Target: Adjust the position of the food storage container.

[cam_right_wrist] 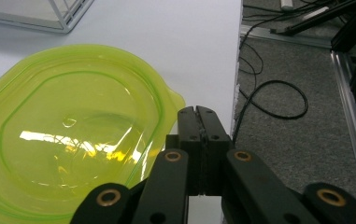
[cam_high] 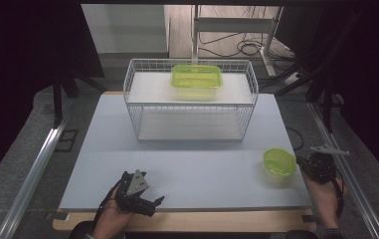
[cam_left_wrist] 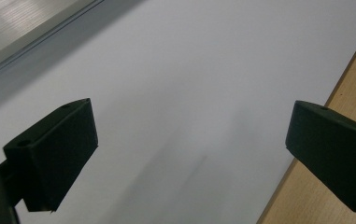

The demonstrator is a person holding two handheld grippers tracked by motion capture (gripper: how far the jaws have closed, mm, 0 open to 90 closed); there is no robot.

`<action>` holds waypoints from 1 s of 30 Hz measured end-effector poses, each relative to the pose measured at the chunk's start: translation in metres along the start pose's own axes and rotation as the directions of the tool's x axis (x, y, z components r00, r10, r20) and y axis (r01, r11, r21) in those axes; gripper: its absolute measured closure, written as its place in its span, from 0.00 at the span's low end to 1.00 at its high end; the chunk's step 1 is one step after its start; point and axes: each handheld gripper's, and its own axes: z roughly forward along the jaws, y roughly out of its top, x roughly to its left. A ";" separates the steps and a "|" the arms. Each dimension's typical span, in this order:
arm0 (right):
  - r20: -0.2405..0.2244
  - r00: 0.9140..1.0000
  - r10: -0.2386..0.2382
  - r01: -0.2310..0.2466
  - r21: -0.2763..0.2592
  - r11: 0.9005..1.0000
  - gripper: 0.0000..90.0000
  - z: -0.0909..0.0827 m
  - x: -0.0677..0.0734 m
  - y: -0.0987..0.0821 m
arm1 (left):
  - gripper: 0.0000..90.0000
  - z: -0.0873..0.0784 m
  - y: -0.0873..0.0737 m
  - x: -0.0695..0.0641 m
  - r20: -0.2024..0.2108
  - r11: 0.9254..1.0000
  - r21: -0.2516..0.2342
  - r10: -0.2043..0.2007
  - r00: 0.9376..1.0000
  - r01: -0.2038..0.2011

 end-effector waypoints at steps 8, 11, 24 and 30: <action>-0.037 0.999 0.000 0.000 0.009 1.000 0.99 0.005 0.010 0.001 | 0.03 0.000 0.000 0.000 0.000 1.000 0.004 0.003 1.000 -0.003; -0.052 0.999 -0.006 0.007 0.011 1.000 0.99 0.006 0.015 0.002 | 0.03 0.000 0.000 0.000 0.000 1.000 0.004 0.004 1.000 -0.004; -0.124 0.992 -0.030 0.033 0.023 0.999 0.99 0.010 0.037 0.005 | 0.03 0.001 0.000 -0.001 0.000 1.000 0.007 0.006 1.000 -0.006; -0.160 0.986 -0.044 0.049 0.028 0.998 0.98 0.012 0.050 0.006 | 0.03 0.001 0.000 -0.001 0.002 1.000 0.007 0.005 1.000 -0.005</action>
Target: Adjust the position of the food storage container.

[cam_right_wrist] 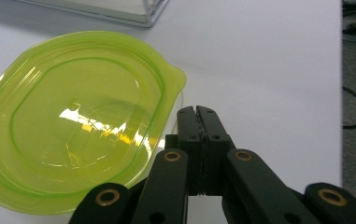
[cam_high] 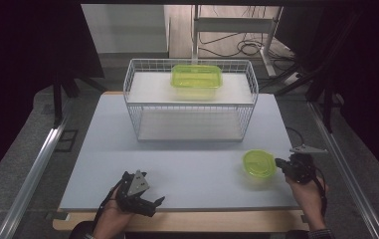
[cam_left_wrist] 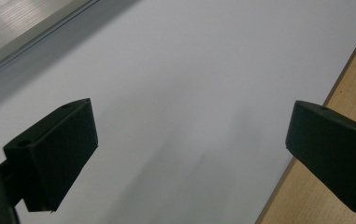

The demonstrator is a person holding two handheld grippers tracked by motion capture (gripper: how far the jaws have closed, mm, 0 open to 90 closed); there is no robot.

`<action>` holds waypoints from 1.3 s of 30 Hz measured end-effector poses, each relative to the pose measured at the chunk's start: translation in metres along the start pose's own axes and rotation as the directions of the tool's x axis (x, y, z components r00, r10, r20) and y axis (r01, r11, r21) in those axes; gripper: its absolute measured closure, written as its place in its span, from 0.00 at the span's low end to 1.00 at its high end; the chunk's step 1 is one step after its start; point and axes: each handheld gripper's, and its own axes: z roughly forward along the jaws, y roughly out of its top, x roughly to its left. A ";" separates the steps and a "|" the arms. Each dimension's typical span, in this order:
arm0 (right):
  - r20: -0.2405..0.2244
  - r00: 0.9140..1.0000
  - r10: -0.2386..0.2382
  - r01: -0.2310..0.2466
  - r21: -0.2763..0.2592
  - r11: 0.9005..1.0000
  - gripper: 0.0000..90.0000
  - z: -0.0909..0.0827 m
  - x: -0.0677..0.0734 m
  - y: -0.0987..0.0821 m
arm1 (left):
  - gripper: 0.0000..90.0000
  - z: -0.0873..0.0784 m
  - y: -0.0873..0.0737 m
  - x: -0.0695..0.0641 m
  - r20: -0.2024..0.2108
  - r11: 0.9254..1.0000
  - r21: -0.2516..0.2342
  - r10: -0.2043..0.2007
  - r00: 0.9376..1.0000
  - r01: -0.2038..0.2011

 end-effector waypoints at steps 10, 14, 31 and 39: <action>-0.060 0.998 -0.034 0.035 0.011 0.999 0.98 0.008 0.021 0.002 | 0.03 0.000 0.000 0.000 0.001 1.000 0.002 0.004 1.000 -0.004; -0.062 0.998 -0.030 0.031 0.021 0.999 0.98 0.009 0.020 -0.001 | 0.03 0.000 0.000 0.000 0.000 1.000 0.004 0.004 1.000 -0.004; -0.151 0.987 -0.059 0.067 0.047 0.997 0.98 0.022 0.040 -0.006 | 0.03 0.002 0.000 -0.002 0.001 1.000 0.019 0.019 1.000 -0.019; -0.217 0.973 -0.081 0.089 0.031 0.996 0.98 0.034 0.060 0.000 | 0.03 0.003 0.000 -0.003 -0.002 0.999 0.024 0.025 1.000 -0.025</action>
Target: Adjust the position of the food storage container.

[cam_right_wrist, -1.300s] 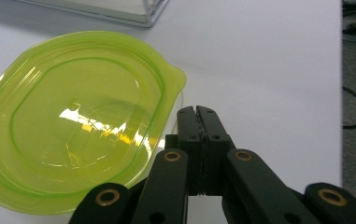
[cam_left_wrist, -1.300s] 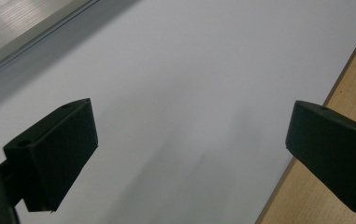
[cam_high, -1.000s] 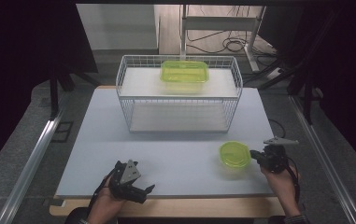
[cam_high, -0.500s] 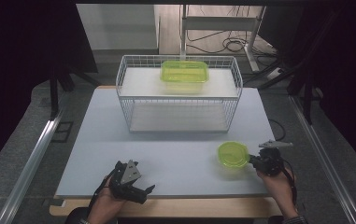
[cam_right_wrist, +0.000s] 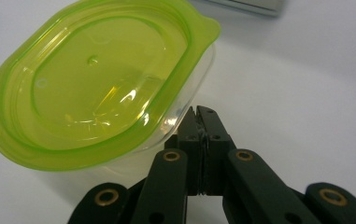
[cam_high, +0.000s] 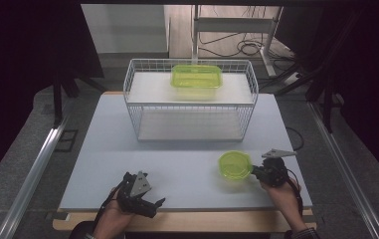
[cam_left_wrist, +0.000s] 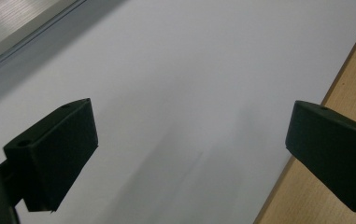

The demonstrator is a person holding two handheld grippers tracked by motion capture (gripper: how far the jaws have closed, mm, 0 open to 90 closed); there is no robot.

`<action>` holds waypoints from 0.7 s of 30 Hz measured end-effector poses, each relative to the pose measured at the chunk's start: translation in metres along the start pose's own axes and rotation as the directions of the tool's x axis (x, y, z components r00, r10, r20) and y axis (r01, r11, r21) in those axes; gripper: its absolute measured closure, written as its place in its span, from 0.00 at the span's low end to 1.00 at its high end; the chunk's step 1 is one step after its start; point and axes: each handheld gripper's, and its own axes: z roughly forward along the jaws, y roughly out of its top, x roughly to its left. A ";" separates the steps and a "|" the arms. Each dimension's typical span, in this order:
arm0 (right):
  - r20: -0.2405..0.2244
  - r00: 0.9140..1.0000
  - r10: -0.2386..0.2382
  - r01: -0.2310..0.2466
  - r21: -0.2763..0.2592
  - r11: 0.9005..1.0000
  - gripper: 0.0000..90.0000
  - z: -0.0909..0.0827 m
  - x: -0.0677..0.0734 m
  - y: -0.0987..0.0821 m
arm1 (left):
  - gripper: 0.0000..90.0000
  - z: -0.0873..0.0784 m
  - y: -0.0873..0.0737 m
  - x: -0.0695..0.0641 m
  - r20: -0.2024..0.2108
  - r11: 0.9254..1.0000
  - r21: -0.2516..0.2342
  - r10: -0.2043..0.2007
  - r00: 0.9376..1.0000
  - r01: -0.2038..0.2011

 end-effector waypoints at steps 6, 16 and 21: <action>-0.041 0.998 -0.044 0.043 -0.012 0.999 0.98 0.015 0.020 0.010 | 0.03 0.000 0.000 0.000 -0.001 1.000 0.003 0.001 1.000 -0.001; -0.127 0.989 -0.077 0.077 -0.007 0.997 0.98 0.040 0.051 0.022 | 0.03 0.000 0.000 0.000 0.000 1.000 0.004 0.001 1.000 -0.001; -0.162 0.982 -0.098 0.099 -0.004 0.995 0.98 0.052 0.066 0.028 | 0.03 0.000 0.000 0.000 -0.001 1.000 0.001 0.002 1.000 -0.002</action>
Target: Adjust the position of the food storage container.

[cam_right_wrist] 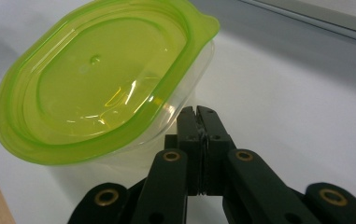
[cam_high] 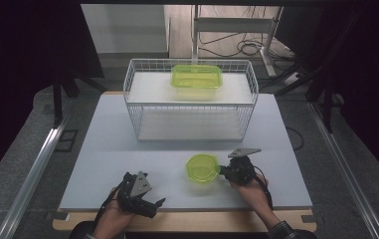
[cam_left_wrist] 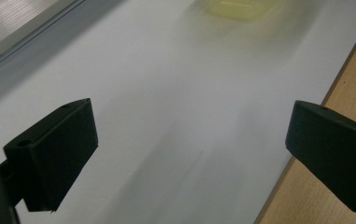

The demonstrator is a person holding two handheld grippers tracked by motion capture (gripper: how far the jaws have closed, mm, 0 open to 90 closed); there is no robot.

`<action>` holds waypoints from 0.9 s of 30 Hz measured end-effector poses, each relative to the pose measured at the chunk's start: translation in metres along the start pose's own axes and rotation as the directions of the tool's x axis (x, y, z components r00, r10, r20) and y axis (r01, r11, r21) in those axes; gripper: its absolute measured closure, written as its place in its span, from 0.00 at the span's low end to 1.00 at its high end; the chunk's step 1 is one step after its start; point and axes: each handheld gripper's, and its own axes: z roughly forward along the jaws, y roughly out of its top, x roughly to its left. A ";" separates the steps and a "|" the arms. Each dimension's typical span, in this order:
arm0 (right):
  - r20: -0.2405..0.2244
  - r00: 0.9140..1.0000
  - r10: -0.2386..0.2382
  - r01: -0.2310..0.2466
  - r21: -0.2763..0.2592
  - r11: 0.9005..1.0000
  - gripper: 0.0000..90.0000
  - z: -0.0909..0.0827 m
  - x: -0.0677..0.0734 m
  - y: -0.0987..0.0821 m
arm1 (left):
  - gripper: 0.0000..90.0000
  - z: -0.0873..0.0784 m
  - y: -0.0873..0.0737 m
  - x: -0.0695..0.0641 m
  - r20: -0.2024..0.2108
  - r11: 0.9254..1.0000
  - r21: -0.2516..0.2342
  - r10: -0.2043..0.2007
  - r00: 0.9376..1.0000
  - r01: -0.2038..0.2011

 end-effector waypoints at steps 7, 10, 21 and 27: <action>-0.037 0.999 -0.011 0.012 0.013 1.000 0.98 0.018 0.011 0.008 | 0.03 0.000 0.000 0.000 0.001 1.000 0.000 0.002 1.000 -0.002; -0.053 0.999 -0.010 0.011 0.015 1.000 0.98 0.025 0.015 0.012 | 0.03 0.000 0.000 0.000 0.002 1.000 0.000 0.003 1.000 -0.003; -0.011 0.995 -0.094 0.095 0.022 0.995 0.95 0.034 0.018 0.018 | 0.03 -0.001 0.000 -0.001 0.002 1.000 0.002 0.007 1.000 -0.007; 0.036 0.993 -0.113 0.113 0.002 0.994 0.87 0.017 0.010 0.018 | 0.03 -0.003 0.000 0.000 0.000 1.000 0.001 0.000 1.000 0.000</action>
